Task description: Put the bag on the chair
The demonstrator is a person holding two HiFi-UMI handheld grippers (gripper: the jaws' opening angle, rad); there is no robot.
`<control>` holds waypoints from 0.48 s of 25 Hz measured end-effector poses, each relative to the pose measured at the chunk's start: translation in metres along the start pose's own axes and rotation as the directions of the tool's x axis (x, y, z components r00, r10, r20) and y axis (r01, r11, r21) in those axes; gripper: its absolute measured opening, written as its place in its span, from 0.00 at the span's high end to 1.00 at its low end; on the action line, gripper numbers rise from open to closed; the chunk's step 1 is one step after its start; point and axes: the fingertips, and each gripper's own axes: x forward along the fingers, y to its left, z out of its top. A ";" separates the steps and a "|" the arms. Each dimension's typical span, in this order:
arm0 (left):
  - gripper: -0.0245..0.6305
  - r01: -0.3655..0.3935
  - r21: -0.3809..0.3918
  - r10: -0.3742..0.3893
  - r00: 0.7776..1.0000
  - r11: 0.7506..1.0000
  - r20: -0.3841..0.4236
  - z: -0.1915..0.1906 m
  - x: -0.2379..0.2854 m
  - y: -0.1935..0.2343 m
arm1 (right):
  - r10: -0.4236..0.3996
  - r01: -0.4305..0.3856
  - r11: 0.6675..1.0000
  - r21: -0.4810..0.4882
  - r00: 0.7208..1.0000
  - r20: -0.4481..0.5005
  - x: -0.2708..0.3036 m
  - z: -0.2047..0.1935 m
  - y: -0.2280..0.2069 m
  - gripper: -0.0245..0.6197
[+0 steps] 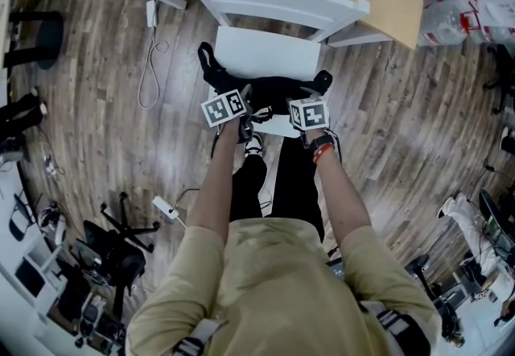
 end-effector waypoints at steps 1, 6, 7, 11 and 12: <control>0.58 0.007 -0.006 -0.007 1.000 1.000 -0.004 0.000 -0.001 0.000 | -0.007 0.007 1.000 0.004 1.000 -0.001 0.000 -0.001 0.000 0.66; 0.41 0.006 0.008 -0.006 1.000 1.000 -0.016 0.001 -0.012 0.002 | -0.076 0.076 0.997 -0.019 0.997 -0.011 -0.004 -0.006 -0.005 0.54; 0.41 0.003 0.015 -0.003 1.000 1.000 -0.016 0.000 -0.015 0.002 | -0.093 0.093 0.995 -0.030 0.996 -0.013 -0.006 -0.008 -0.006 0.50; 0.41 0.003 0.025 -0.003 1.000 1.000 -0.005 -0.004 -0.029 0.001 | -0.122 0.122 0.993 -0.005 0.992 0.008 -0.020 -0.005 -0.005 0.40; 0.41 0.008 0.026 -0.008 1.000 1.000 0.001 -0.005 -0.033 0.000 | -0.122 0.122 0.993 0.011 0.992 0.015 -0.025 -0.005 -0.004 0.40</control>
